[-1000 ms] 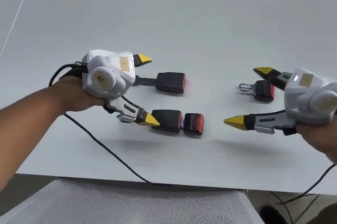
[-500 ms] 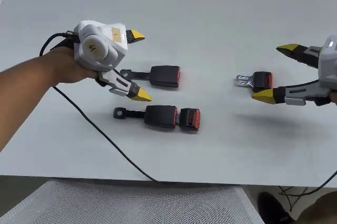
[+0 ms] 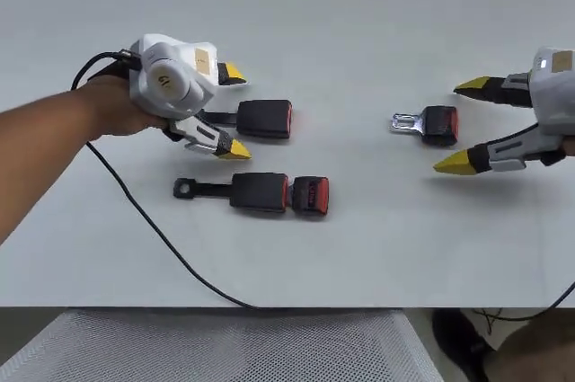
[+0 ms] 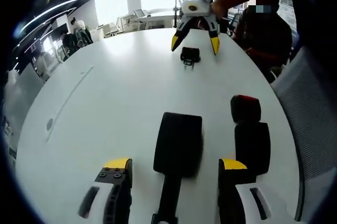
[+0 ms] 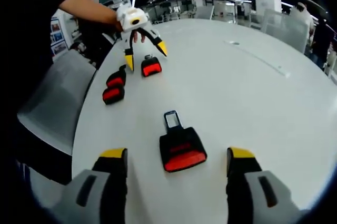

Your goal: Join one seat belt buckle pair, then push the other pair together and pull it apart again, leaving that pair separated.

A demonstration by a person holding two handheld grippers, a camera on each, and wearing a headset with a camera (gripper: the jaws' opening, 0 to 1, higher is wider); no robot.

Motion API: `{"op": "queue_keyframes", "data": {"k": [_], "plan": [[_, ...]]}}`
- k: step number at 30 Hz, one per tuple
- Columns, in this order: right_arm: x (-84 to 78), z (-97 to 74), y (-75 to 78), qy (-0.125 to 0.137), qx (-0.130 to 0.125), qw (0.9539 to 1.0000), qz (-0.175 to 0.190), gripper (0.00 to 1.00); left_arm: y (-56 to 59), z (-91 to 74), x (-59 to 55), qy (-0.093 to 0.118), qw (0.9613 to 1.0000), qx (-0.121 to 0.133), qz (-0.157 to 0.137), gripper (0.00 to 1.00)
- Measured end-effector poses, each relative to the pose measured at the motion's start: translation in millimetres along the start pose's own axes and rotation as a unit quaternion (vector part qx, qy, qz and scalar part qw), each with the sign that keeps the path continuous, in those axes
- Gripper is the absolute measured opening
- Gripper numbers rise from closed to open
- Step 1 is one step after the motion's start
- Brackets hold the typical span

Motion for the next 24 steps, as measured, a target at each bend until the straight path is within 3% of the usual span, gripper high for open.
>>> {"op": "queue_keyframes", "data": {"k": [2,5,10,12,14,17,21,24], "plan": [[-0.7,-0.5,-0.4,0.003,0.01,0.9999,0.006,0.74,2.2,2.1,1.6,0.007,0.9997,-0.016,-0.019,0.67],[-2.4,0.2,-1.2,0.0,0.021,0.9998,0.0,0.62,-2.3,5.4,-0.4,0.006,0.9999,-0.006,-0.012,0.64],[0.4,2.0,-1.2,0.003,0.026,0.9996,-0.006,0.61,-7.2,7.2,3.8,0.024,0.9992,-0.005,-0.032,0.57],[1.0,3.5,-2.1,0.003,0.031,0.9994,-0.017,0.59,-7.4,7.3,2.9,0.016,0.9999,-0.001,-0.003,0.54],[0.9,4.2,-0.4,0.001,0.026,0.9993,-0.028,0.55,-6.5,7.4,3.2,0.019,0.9998,-0.003,-0.005,0.5],[2.2,4.7,3.9,0.001,0.014,0.9996,-0.026,0.47,-4.5,4.8,6.6,0.018,0.9998,-0.01,0.003,0.37],[3.4,6.9,6.4,-0.001,0.006,0.9993,-0.036,0.38,-3.3,3.8,8.0,0.017,0.9998,-0.007,0.009,0.35],[3.7,7.5,6.6,0.0,0.007,0.9992,-0.04,0.36,-3.3,3.2,8.2,0.016,0.9997,-0.006,0.017,0.35]]}}
Point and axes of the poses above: the centre of the closed fingertips' face, and the gripper's own axes: z roughly forward along the fingers, y roughly to its right, x roughly out of its top, the point moved 6 cm from there along -z, roughly backward along the fingers, and after that the axes turned 4 degrees about x, right-handed, at the moved point
